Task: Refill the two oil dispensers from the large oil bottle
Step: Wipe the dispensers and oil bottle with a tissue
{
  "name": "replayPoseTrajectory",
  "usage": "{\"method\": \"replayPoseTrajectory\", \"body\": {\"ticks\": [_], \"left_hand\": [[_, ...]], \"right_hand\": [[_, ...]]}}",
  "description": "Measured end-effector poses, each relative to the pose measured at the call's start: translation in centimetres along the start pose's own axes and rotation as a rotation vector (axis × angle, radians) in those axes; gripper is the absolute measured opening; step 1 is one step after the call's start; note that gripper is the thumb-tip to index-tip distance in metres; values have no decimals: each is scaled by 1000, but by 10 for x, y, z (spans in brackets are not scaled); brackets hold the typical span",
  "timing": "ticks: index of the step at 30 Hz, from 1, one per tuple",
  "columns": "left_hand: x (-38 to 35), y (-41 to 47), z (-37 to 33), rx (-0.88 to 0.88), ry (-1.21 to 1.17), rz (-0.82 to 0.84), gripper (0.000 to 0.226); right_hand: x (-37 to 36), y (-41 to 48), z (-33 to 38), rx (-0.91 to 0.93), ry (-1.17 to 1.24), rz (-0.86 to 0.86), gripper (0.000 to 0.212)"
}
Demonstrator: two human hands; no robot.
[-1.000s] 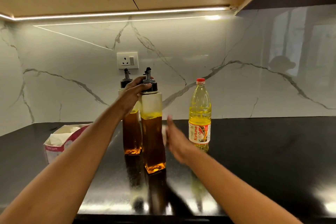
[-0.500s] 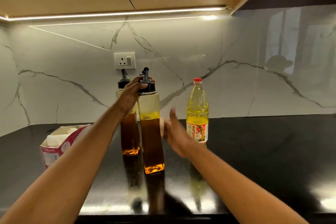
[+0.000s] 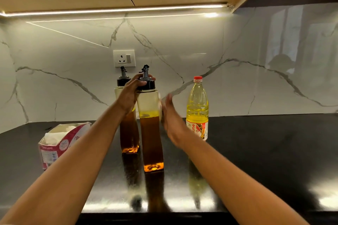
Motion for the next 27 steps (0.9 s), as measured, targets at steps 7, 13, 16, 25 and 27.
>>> {"method": "replayPoseTrajectory", "body": {"ticks": [7,13,16,25,27], "left_hand": [[-6,-1,-3,-20,18,14,28],[3,-2,-1,5,-5,-31,29],[0,-3,-2,15,9,-18,29],[12,0,-27,-58,953,-353,49],[9,-5,-38,-117,1046,-460,51]], "right_hand": [[-8,-42,-81,-306,217,40,90],[-2,25,37,98,172,-29,76],[0,2,-4,6,-42,29,81],[16,-56,-136,-419,-193,-177,27],[17,-55,-134,-427,-214,-237,25]]}}
Point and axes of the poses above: each hand's wrist, its own y-axis towards the middle knuckle, its own x-axis out of the back of the hand, z = x × y, the point moved 9 cm from there along y, towards the middle knuckle, and after that the axes turned 6 degrees about x, right-handed, at the moved point
